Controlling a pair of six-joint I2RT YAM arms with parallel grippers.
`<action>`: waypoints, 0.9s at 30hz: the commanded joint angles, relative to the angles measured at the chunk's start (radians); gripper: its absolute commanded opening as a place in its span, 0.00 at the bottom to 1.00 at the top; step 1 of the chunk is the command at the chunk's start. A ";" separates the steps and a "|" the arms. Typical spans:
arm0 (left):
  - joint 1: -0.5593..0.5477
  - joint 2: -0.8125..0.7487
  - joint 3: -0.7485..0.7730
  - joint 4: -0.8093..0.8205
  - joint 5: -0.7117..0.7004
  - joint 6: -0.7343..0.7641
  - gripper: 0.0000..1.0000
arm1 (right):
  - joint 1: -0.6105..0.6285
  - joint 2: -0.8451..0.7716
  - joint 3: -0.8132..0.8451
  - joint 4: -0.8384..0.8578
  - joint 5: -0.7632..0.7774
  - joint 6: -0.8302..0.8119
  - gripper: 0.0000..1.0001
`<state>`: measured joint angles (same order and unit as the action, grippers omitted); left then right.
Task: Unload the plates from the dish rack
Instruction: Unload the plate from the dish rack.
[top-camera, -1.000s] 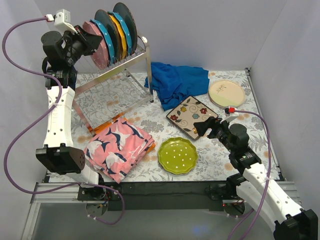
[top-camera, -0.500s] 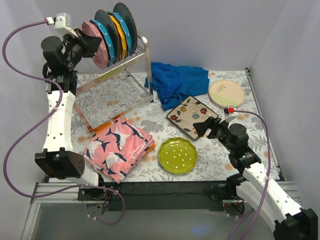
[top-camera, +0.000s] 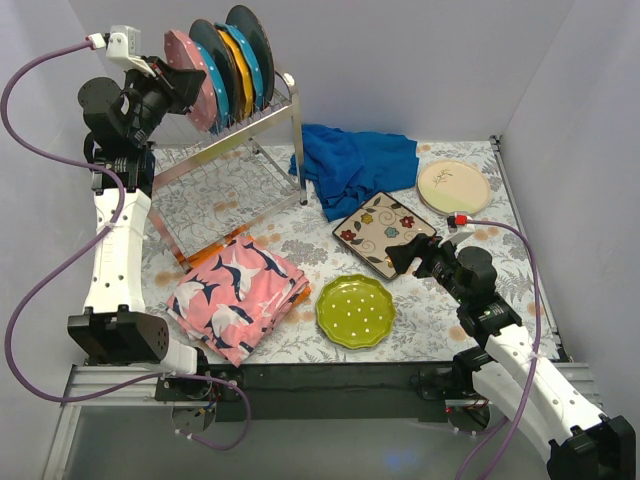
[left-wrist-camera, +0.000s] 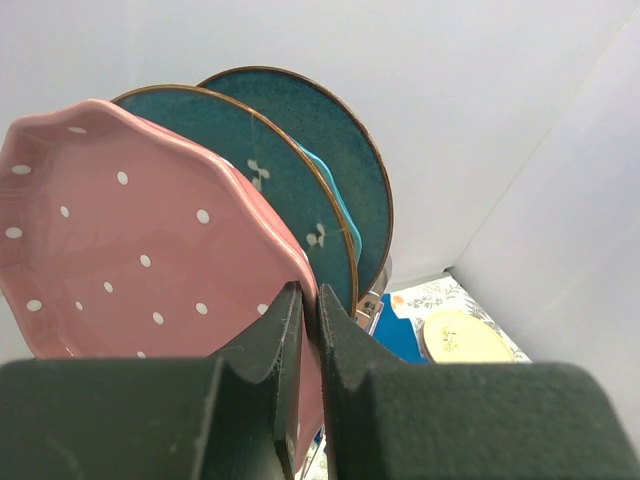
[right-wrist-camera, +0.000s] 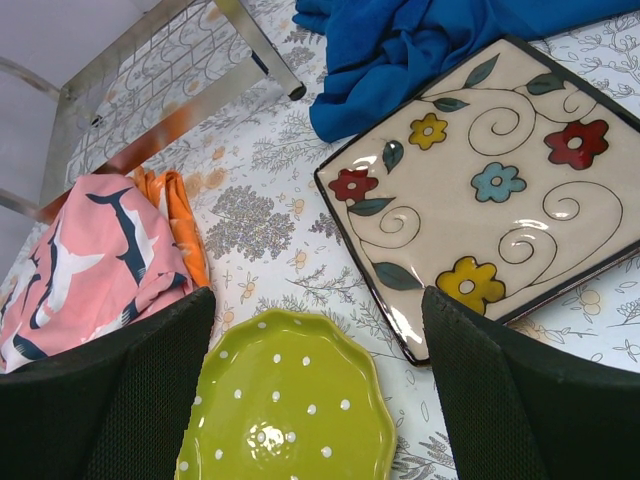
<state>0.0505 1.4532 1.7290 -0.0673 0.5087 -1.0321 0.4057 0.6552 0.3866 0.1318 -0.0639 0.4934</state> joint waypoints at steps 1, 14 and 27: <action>-0.018 -0.105 0.052 0.155 0.070 0.026 0.00 | -0.002 -0.012 0.020 0.048 -0.011 -0.015 0.89; -0.021 -0.169 0.018 0.133 0.082 0.058 0.00 | -0.002 -0.009 0.020 0.049 0.016 -0.012 0.88; -0.023 -0.212 -0.013 0.127 0.067 0.078 0.00 | -0.002 0.004 0.034 0.049 0.013 -0.010 0.88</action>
<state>0.0299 1.3132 1.6943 -0.0658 0.5850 -1.0023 0.4057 0.6594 0.3866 0.1318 -0.0525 0.4934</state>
